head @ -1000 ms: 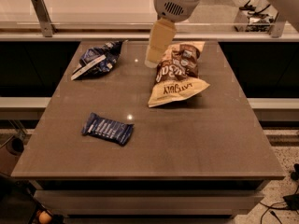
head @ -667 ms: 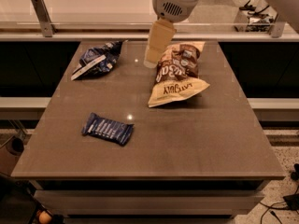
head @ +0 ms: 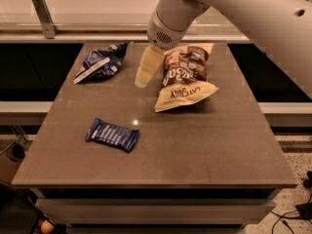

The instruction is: Pick blue chip bag

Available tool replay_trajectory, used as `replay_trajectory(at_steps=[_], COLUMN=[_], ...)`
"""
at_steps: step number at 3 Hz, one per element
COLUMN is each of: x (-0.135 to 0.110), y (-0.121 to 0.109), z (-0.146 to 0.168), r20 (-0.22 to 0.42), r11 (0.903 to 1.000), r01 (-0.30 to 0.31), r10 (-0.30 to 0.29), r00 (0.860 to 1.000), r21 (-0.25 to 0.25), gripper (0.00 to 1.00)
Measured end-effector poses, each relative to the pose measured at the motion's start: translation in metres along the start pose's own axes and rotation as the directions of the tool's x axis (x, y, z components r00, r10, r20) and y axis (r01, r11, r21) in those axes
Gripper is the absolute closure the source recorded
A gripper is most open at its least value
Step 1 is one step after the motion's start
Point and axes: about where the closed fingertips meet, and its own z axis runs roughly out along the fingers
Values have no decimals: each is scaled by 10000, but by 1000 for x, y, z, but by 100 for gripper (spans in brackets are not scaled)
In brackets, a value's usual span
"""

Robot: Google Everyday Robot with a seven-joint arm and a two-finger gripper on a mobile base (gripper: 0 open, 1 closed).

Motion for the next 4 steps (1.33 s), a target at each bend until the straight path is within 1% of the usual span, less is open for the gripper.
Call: replay_trajectory(at_steps=[1, 2, 3, 4], x=[-13, -39, -69, -89], y=[2, -9, -24, -33], z=[38, 52, 72, 102], r20=[900, 1562, 1751, 1933], r11=[9990, 9981, 9857, 9722], r01=[-11, 609, 1651, 2304], r10=[50, -587, -1684, -2341], r00=[9959, 9860, 9701, 9528], r21=[-436, -93, 333, 419], gripper=[0, 0, 0, 0])
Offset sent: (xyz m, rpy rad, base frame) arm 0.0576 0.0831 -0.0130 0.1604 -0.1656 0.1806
